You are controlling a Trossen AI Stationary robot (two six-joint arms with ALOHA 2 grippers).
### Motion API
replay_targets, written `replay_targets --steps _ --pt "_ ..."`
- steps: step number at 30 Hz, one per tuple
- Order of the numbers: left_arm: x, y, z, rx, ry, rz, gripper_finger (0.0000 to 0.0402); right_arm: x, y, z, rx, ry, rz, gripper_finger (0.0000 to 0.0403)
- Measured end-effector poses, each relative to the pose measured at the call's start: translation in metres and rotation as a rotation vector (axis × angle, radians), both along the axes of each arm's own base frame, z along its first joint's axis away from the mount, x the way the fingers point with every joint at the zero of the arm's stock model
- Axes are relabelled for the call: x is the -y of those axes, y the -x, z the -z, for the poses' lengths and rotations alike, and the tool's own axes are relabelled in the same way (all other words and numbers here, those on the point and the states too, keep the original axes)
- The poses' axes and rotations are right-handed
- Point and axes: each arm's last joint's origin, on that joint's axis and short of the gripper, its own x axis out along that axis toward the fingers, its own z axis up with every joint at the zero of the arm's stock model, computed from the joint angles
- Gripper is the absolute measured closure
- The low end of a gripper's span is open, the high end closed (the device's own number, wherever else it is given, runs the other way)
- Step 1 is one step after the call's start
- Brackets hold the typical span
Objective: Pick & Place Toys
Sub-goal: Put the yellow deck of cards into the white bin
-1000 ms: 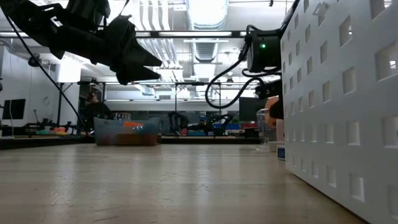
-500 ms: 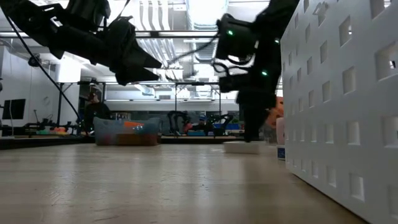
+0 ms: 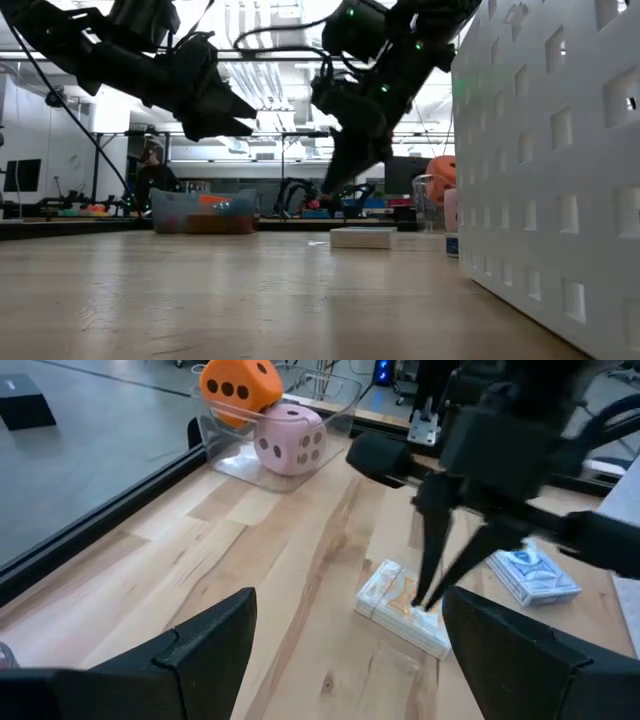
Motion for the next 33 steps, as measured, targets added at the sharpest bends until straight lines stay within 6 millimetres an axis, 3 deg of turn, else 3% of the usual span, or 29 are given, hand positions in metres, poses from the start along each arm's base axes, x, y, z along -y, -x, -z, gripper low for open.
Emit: replay_targets --steps 3,8,13,17,21,27,33 --pt "0.000 0.000 0.001 -0.008 0.002 0.000 0.0079 -0.005 -0.005 -0.003 0.069 0.003 -0.017 0.0351" --pt "0.000 0.001 0.002 -0.018 0.004 0.000 0.0079 -0.017 -0.007 0.001 0.161 0.008 -0.054 0.0251" --pt "0.000 0.001 0.002 -0.020 0.004 0.000 0.0079 -0.043 -0.006 0.006 0.283 0.047 -0.169 0.0137" --pt "0.000 0.001 0.003 -0.022 0.005 0.000 0.0079 -0.065 -0.003 0.006 0.506 0.077 -0.256 0.0075" --pt "0.000 0.001 0.003 -0.022 0.007 0.000 0.0079 -0.074 0.012 0.007 0.724 0.095 -0.289 0.0052" --pt "0.008 -0.002 0.002 0.004 0.037 0.028 0.0079 -0.066 0.053 0.002 0.907 0.097 -0.255 0.0050" --pt "0.024 -0.029 0.002 0.072 0.081 0.125 0.0079 -0.056 0.098 -0.012 0.945 0.139 -0.182 0.0050"
